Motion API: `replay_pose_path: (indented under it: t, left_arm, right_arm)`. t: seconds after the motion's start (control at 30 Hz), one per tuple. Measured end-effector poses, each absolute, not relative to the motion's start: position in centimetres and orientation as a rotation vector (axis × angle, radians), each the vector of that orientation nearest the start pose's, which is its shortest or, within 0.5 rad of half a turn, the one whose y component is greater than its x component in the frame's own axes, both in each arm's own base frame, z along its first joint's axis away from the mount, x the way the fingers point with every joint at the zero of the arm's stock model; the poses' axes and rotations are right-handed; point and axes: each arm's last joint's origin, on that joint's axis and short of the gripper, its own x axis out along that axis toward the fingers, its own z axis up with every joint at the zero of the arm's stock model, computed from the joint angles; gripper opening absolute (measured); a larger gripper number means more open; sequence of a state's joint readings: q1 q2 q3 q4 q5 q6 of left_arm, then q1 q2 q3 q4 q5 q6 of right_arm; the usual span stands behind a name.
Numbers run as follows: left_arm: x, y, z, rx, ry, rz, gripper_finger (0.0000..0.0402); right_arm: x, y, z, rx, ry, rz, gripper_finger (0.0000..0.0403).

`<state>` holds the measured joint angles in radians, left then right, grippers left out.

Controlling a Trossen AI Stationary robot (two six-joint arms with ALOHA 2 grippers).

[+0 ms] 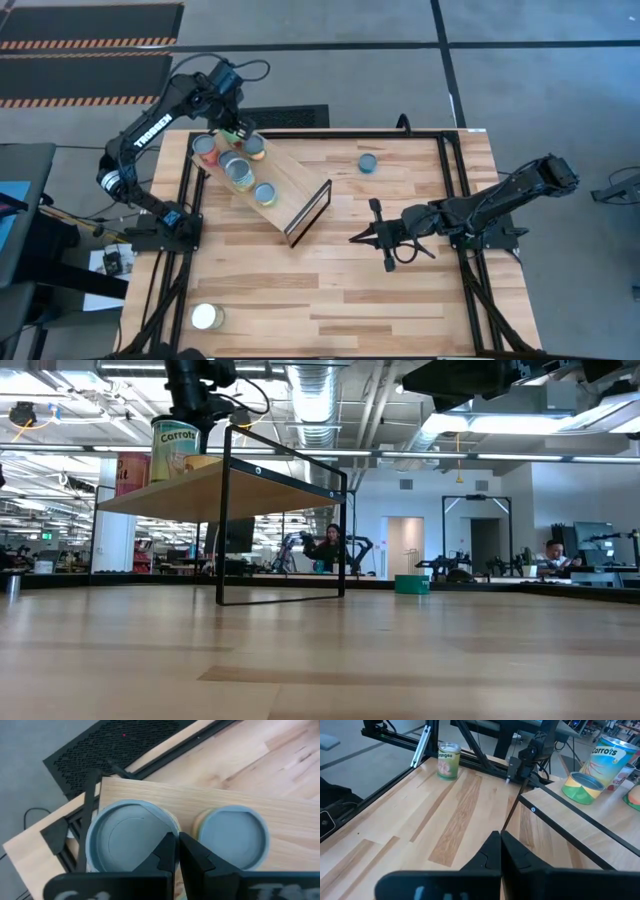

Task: Pick and place cans onto a shelf
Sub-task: Put the canned spaghetti sauce on the shelf

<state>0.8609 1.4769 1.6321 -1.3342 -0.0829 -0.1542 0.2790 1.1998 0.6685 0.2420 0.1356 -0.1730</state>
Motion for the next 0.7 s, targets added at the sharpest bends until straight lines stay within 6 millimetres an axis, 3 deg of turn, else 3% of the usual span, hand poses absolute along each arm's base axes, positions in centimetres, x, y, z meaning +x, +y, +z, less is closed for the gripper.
replay_pose_path:
  t: [0.7]
  left_arm:
    - [18.3,18.3,38.0,-0.523,1.057,0.934,0.0000]
  right_arm:
    - [24.9,6.7,25.0,-0.239,0.271,0.168,0.0011]
